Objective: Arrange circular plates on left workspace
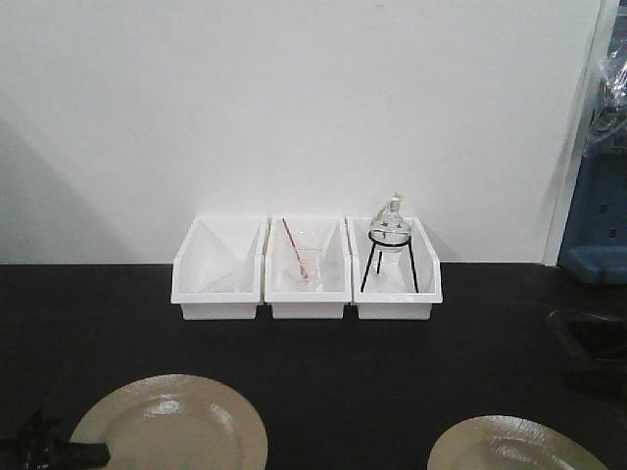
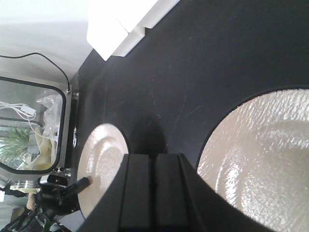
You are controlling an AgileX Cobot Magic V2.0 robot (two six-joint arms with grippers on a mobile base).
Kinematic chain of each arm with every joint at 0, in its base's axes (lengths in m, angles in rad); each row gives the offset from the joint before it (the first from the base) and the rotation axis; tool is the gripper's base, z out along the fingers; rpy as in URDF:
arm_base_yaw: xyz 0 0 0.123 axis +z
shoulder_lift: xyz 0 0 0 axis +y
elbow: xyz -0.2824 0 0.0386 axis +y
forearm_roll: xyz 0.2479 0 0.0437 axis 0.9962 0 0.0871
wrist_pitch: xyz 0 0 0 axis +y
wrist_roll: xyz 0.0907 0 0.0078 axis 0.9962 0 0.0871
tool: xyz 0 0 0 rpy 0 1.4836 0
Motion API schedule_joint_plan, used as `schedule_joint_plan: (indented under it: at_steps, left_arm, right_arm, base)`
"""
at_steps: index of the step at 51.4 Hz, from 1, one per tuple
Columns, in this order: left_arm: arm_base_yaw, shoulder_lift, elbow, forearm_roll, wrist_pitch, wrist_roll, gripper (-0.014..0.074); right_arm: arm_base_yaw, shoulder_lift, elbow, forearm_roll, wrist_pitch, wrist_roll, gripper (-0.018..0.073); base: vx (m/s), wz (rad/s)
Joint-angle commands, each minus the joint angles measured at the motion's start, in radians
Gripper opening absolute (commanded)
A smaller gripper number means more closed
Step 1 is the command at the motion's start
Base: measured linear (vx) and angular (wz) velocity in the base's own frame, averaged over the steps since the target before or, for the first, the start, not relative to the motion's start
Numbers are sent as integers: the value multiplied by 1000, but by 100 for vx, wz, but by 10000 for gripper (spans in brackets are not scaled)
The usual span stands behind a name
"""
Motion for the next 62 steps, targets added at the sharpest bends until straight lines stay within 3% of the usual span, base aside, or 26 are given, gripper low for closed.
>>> schedule_joint_plan:
  at_steps: [1,13,23,32,44,54,62]
  left_arm:
    - [-63,-31,-63,-185,79,8,-6]
    - [-215,54,-292,-186,-33,-94,-6]
    - [-298,183,-492,-186,-72,-191,-6]
    - [-342,284,-598,-186,-71,-231,-6]
    - [-369,331,-612,-183,-109,-231,7]
    - [-374,341,-612,-170,-92,-124,140]
    - [-373,341,-612,-171,-82,-62,363]
  right_arm:
    - [-6,-46,-29,65,30,-16,-5]
    - [-6,-46,-29,65,26,-35,-5]
    - [-6,-46,-29,65,24,-36,-5]
    - [-6,-46,-29,65,25,-39,-5]
    - [-6,-46,-29,65,26,-39,-5]
    - [-6,-46,-29,65,26,-39,-5]
    - [-6,-46,-29,65,26,-39,-5]
  base:
    - [0,0]
    - [0,0]
    - [0,0]
    - [0,0]
    - [0,0]
    - [0,0]
    - [0,0]
